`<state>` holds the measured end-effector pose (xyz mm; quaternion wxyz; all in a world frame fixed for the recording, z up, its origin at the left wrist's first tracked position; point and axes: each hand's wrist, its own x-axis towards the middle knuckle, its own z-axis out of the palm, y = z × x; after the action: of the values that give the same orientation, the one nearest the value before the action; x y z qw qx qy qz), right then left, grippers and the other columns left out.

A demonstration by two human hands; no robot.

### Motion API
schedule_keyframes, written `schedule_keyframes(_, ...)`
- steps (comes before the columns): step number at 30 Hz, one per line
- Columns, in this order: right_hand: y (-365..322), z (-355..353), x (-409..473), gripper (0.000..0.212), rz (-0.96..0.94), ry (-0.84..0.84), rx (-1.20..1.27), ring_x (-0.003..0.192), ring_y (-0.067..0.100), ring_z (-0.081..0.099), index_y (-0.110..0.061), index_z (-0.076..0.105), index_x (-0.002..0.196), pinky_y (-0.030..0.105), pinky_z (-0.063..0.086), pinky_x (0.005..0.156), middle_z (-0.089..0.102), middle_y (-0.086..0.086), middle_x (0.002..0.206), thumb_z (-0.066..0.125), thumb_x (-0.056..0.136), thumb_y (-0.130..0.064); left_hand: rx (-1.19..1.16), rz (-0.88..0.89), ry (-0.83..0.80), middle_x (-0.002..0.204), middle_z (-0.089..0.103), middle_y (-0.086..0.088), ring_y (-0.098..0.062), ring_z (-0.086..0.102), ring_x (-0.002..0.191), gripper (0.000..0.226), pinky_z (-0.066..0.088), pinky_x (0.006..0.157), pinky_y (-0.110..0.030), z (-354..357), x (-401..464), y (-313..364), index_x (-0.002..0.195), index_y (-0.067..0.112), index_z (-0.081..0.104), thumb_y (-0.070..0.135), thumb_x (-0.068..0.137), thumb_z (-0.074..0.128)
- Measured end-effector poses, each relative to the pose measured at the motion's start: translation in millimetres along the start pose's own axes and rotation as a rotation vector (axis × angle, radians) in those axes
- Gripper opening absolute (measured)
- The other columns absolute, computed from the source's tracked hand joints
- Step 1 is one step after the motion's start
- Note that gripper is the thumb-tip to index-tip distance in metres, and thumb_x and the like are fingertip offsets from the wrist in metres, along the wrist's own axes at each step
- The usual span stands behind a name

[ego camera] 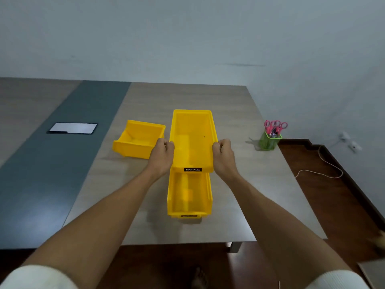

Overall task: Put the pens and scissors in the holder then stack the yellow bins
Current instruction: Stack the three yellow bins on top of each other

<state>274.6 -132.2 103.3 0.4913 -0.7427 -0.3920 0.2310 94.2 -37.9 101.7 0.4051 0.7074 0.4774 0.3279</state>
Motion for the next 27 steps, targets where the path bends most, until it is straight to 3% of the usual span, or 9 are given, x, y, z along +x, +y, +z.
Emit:
schedule_keyframes(6,2.9,-6.8,-54.5,0.019,0.027,-0.002,-0.003,0.069,0.015,0.039,-0.01,0.042,0.096,0.035,0.033,0.058,0.043,0.002,0.08,0.038,0.106,-0.026,0.018,-0.011,-0.032,0.088,0.053,-0.01,-0.02,0.047,0.077,0.033,0.038,0.063,-0.036,-10.2,-48.8,-5.5,0.107,-0.002,0.053,0.029,0.106,0.041)
schedule_keyframes(10,9.5,-7.9,-72.9,0.02,0.045,-0.022,-0.025,0.07,0.017,0.04,-0.01,0.041,0.097,0.035,0.033,0.059,0.043,0.002,0.08,0.037,0.107,-0.027,0.013,-0.031,-0.058,0.09,0.054,-0.012,-0.021,0.049,0.078,0.034,0.045,0.07,-0.046,-10.4,-67.4,-11.4,0.107,0.0,0.052,0.032,0.106,0.04)
schedule_keyframes(16,19.1,-8.8,-73.0,0.021,0.055,-0.059,-0.051,0.07,0.016,0.04,-0.011,0.041,0.099,0.035,0.033,0.058,0.043,0.001,0.08,0.034,0.108,-0.028,0.013,-0.048,-0.066,0.083,0.049,-0.006,-0.017,0.043,0.072,0.033,0.037,0.062,-0.037,-3.8,-72.7,-15.7,0.105,0.0,0.05,0.031,0.107,0.04)
schedule_keyframes(27,26.2,-3.4,-62.6,0.021,0.071,-0.099,-0.034,0.068,0.016,0.039,-0.011,0.04,0.098,0.036,0.033,0.058,0.043,0.001,0.079,0.035,0.108,-0.028,0.016,-0.088,-0.049,0.082,0.047,-0.005,-0.018,0.042,0.072,0.026,0.035,0.062,-0.037,2.1,-64.9,-23.7,0.101,0.004,0.049,0.029,0.106,0.04)
